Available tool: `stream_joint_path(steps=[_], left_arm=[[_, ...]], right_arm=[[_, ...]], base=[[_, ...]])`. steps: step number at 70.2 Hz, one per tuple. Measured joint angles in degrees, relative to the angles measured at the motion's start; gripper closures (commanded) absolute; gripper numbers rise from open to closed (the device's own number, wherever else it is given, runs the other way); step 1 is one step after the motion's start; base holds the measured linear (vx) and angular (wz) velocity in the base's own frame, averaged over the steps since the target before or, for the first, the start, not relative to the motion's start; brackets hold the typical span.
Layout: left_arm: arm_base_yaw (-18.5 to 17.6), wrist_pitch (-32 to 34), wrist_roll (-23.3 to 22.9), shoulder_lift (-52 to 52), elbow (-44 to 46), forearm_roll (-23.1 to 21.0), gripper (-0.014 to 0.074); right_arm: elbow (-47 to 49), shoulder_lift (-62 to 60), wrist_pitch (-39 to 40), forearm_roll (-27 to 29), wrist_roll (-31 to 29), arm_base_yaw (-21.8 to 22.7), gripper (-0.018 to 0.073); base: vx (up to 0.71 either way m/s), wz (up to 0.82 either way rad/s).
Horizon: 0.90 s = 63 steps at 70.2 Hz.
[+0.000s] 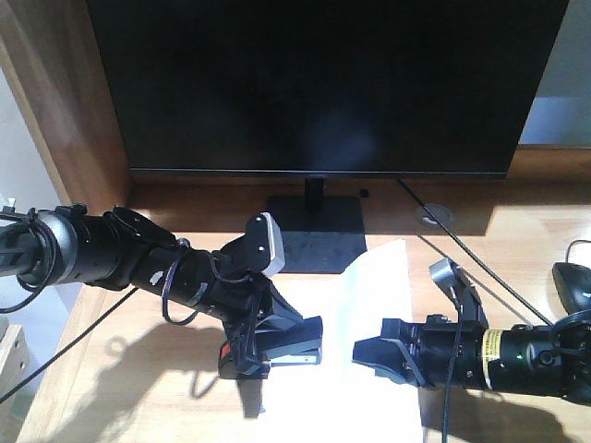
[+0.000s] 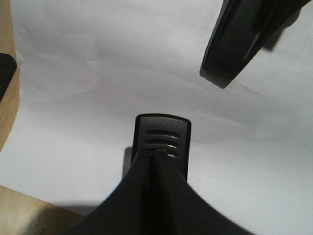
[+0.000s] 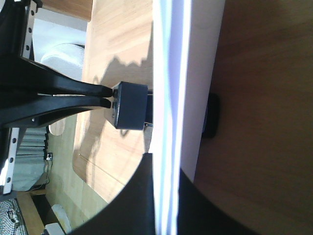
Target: Grab stapler and paper to desk for stapling
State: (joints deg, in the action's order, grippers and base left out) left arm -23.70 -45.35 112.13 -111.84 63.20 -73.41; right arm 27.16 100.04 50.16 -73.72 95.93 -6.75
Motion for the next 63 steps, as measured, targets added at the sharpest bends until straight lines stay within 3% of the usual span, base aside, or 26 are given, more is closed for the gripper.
stream_joint_path(steps=[52,63], left_arm=[[0.0,-0.13,0.15,0.0,0.0,-0.84,0.0603],[0.0,-2.17,2.01,0.0,0.0,-1.13,0.0603]], right_arm=[[0.0,0.0,0.0,0.0,-0.08,0.0,0.0562],[0.0,0.0,0.0,0.0,-0.08,0.0,0.0562]], base=[[0.0,0.0],[0.0,0.0]])
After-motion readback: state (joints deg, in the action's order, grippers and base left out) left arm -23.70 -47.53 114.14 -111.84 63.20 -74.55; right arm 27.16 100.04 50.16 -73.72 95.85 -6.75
